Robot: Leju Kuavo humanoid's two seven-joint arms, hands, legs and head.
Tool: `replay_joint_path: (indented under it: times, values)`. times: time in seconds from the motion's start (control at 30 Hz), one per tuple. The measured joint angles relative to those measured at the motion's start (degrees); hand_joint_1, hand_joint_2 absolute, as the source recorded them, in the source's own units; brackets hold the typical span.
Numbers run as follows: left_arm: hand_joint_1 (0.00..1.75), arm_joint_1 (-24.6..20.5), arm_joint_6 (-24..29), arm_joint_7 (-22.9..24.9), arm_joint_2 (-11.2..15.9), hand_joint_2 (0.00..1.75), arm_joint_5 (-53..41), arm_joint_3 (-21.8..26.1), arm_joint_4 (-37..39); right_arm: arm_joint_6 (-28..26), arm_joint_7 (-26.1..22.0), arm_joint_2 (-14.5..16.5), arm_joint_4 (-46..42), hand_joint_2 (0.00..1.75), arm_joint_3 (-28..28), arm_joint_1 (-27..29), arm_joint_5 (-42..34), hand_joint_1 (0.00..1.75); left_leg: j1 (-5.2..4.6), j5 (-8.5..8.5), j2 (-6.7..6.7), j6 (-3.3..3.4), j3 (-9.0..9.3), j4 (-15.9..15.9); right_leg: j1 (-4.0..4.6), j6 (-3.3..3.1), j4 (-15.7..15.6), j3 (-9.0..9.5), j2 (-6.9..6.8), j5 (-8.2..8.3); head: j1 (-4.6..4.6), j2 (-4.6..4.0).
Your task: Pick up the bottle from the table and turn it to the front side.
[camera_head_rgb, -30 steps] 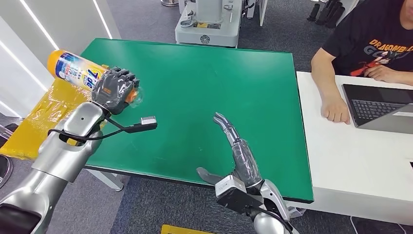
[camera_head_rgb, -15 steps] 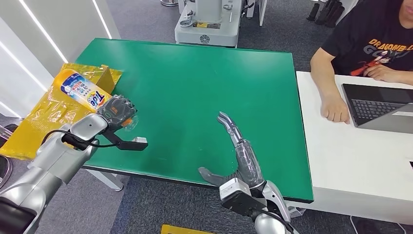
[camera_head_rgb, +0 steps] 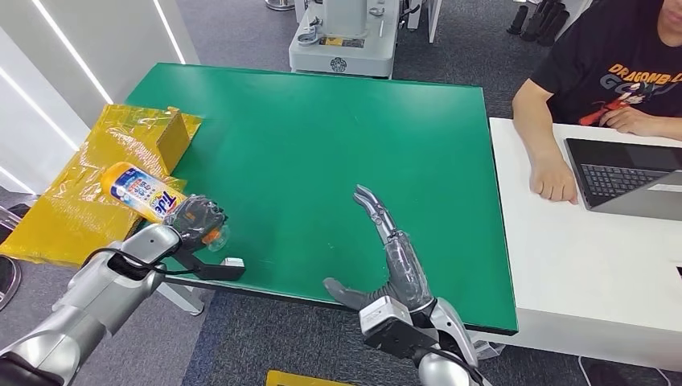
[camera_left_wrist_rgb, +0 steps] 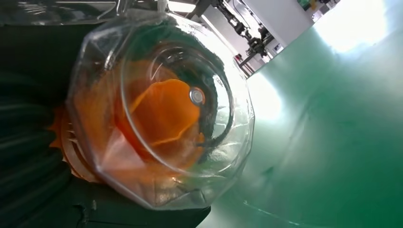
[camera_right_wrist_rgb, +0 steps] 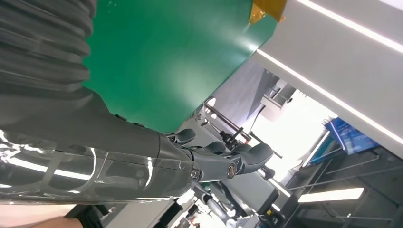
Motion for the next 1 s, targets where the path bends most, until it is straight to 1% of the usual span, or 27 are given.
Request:
replay_joint_path:
  times: [0.1,0.17,0.4,0.53,0.63,0.73,0.87,0.9,1.0]
  values:
    - [1.75,0.2,4.1,1.0,0.1,1.75,-1.4,0.2,0.0,0.3,-0.1,0.2,0.1,1.75,0.2,-0.3,-0.2,0.00,0.00,0.00,-0.01,0.00,0.00,0.0,0.00,0.00,0.0,0.00,-0.02,0.00,-0.01,0.00]
    - [1.75,0.2,5.7,1.7,0.1,1.75,-2.6,0.2,0.0,0.4,-0.1,0.3,0.2,1.75,0.3,-0.4,-0.3,0.00,0.00,0.00,-0.01,0.00,0.01,0.0,0.00,0.00,0.0,0.00,-0.02,0.00,0.00,0.00]
    - [1.75,-1.6,5.8,3.2,0.0,1.75,-7.6,0.2,0.0,1.3,-0.6,0.9,0.9,1.75,0.4,-1.2,-0.6,0.00,0.00,0.00,-0.01,0.00,0.01,0.0,0.00,0.00,0.0,0.00,-0.01,0.00,-0.01,0.00]
    - [1.75,-2.8,5.7,3.3,-0.1,1.75,-8.3,0.2,0.0,1.5,-0.8,1.3,1.3,1.75,0.5,-1.5,-0.7,0.00,0.00,0.00,-0.01,0.00,0.01,0.0,0.00,0.00,0.0,0.00,-0.01,0.00,-0.01,0.00]
    - [1.75,-3.3,7.6,3.2,-0.3,1.75,-7.6,0.4,0.0,1.5,-0.8,1.4,1.6,1.75,0.5,-1.5,-0.7,0.00,0.00,0.00,-0.01,0.00,0.01,0.0,0.00,0.00,0.0,0.00,-0.01,0.00,-0.01,0.00]
    - [1.75,-3.5,9.8,2.7,-0.9,1.75,-7.0,1.3,0.0,1.5,-0.8,1.4,1.6,1.75,0.5,-1.5,-0.7,0.00,-0.01,0.00,-0.01,0.00,0.01,0.0,0.00,0.00,0.0,0.00,-0.02,0.00,0.00,0.00]
    - [1.75,-3.7,9.3,2.4,-2.1,1.75,-7.2,2.3,0.0,1.5,-0.8,1.4,1.6,1.75,0.5,-1.5,-0.7,0.00,-0.01,0.00,-0.01,0.00,0.01,0.0,0.00,0.00,0.0,0.00,-0.01,0.00,-0.01,0.00]
    - [1.58,-3.7,8.9,2.3,-2.3,1.75,-7.2,2.5,0.0,1.5,-0.8,1.4,1.6,1.75,0.5,-1.5,-0.7,0.00,-0.01,0.00,-0.01,0.00,0.01,0.0,0.00,0.00,0.0,0.00,-0.01,0.00,-0.01,0.00]
    - [0.28,-3.7,7.5,1.8,-3.0,1.75,-6.7,3.1,0.0,1.5,-0.8,1.4,1.6,1.75,0.5,-1.5,-0.7,0.00,-0.01,0.00,-0.01,0.00,0.01,0.0,0.00,0.00,0.0,0.00,-0.01,0.00,-0.01,0.00]
